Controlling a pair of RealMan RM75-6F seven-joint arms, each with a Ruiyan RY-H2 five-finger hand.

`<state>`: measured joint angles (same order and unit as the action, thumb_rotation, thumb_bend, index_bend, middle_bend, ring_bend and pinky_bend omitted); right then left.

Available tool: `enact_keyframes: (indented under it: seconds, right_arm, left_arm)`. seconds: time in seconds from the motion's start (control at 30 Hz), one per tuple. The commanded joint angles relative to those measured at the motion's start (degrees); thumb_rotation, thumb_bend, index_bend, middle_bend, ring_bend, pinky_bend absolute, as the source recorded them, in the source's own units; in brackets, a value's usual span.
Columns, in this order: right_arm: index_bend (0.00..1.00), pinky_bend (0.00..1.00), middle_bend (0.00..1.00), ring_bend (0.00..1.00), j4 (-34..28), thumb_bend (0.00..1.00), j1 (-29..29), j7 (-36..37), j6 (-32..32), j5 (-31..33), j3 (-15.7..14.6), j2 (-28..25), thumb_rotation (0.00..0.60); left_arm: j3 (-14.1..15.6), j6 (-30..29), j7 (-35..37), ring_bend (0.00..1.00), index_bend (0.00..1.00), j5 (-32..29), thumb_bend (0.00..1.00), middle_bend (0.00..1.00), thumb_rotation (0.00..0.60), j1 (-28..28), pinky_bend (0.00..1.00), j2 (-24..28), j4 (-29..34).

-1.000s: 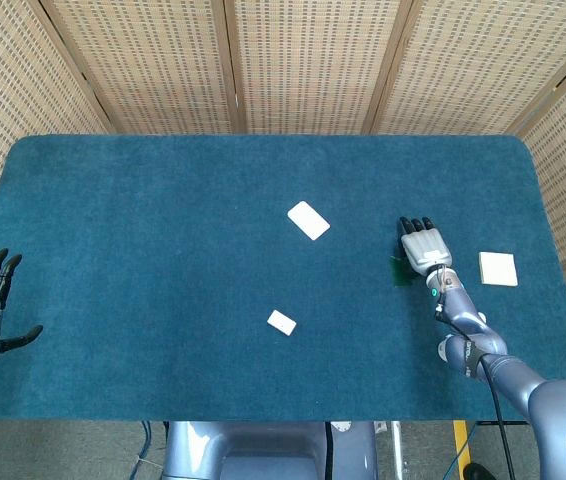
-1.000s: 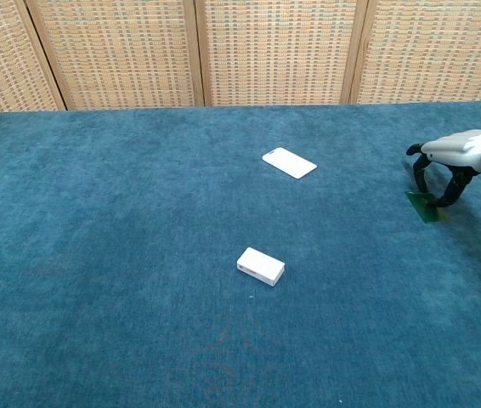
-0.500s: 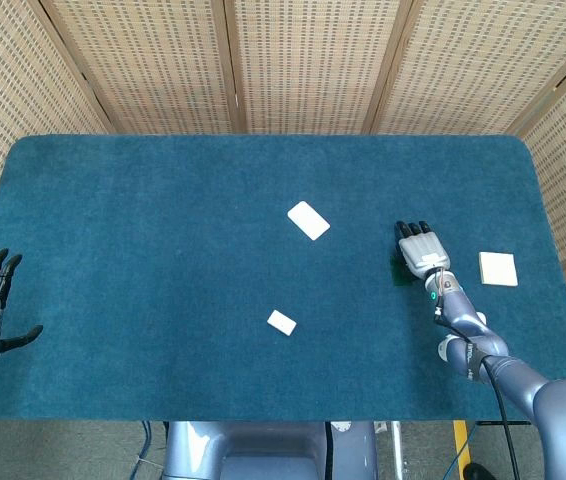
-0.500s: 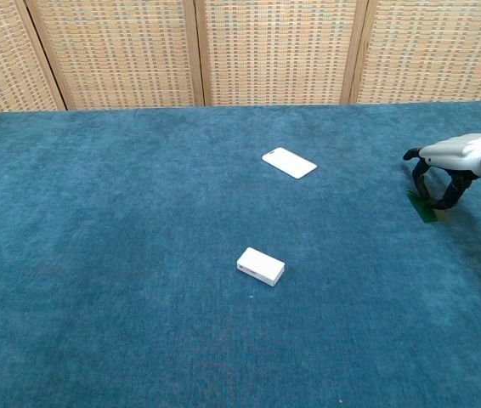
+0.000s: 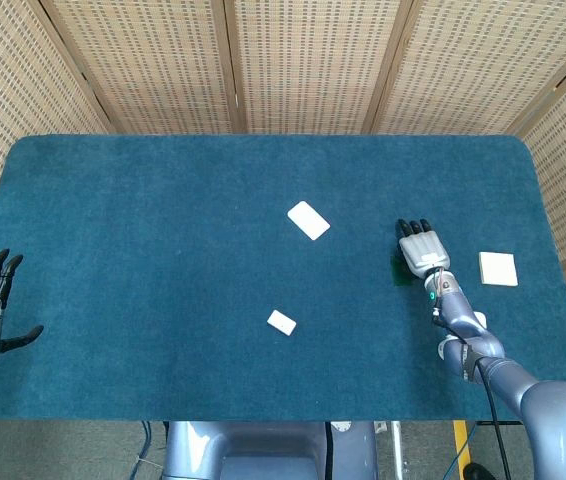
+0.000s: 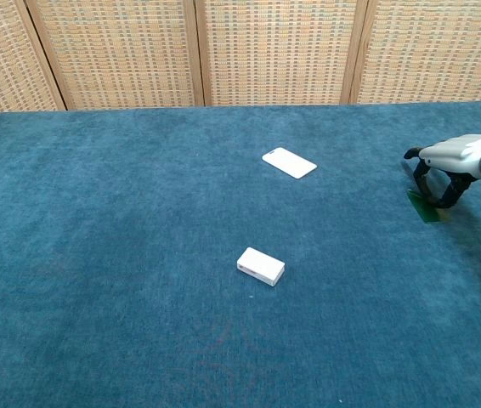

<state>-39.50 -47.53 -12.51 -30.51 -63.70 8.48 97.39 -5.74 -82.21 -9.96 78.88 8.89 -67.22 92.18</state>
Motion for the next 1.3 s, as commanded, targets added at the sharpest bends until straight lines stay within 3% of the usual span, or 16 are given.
enact_keyframes:
  seconds: [0.03, 0.4, 0.67, 0.9, 1.13, 1.3]
  right_arm:
    - [0.57, 0.00, 0.00, 0.00, 0.6, 0.53, 0.1, 0.5, -0.2, -0.6, -0.2, 0.4, 0.600]
    - [0.68, 0.00, 0.03, 0.00, 4.0, 0.55, 0.7, 2.9, -3.8, -3.9, -0.5, 2.5, 0.600]
    - [0.68, 0.00, 0.04, 0.00, -1.0, 0.57, 1.9, 5.9, -8.9, -8.1, -1.3, -0.4, 0.600]
    - [0.69, 0.00, 0.05, 0.00, -12.1, 0.57, 5.1, 7.5, -18.4, -13.9, -3.3, -6.9, 0.600]
    - [0.69, 0.00, 0.06, 0.00, -30.9, 0.57, 12.1, 8.3, -36.1, -27.7, -10.3, -19.8, 0.600]
    - [0.69, 0.00, 0.08, 0.00, -37.4, 0.57, 15.6, 6.8, -45.4, -35.1, -13.5, -25.9, 0.600]
  left_arm:
    - [0.0, 0.1, 0.0, 0.00, 0.00, -0.1, 0.00, 0.00, 0.600, 0.0, 0.00, 0.0, 0.1]
    - [0.1, 0.1, 0.2, 0.00, 0.00, 0.0, 0.00, 0.00, 0.600, 0.0, 0.00, 0.2, 0.2]
    - [0.1, 0.2, 0.2, 0.00, 0.00, -0.1, 0.00, 0.00, 0.600, 0.1, 0.00, 0.2, 0.2]
    - [0.3, 0.1, 0.4, 0.00, 0.00, 0.2, 0.00, 0.00, 0.600, 0.0, 0.00, 0.4, 0.3]
    - [0.7, -0.2, 0.9, 0.00, 0.00, 1.1, 0.00, 0.00, 0.600, -0.2, 0.00, 0.7, 0.6]
    - [1.0, -0.4, 1.3, 0.00, 0.00, 1.7, 0.00, 0.00, 0.600, -0.4, 0.00, 0.8, 0.7]
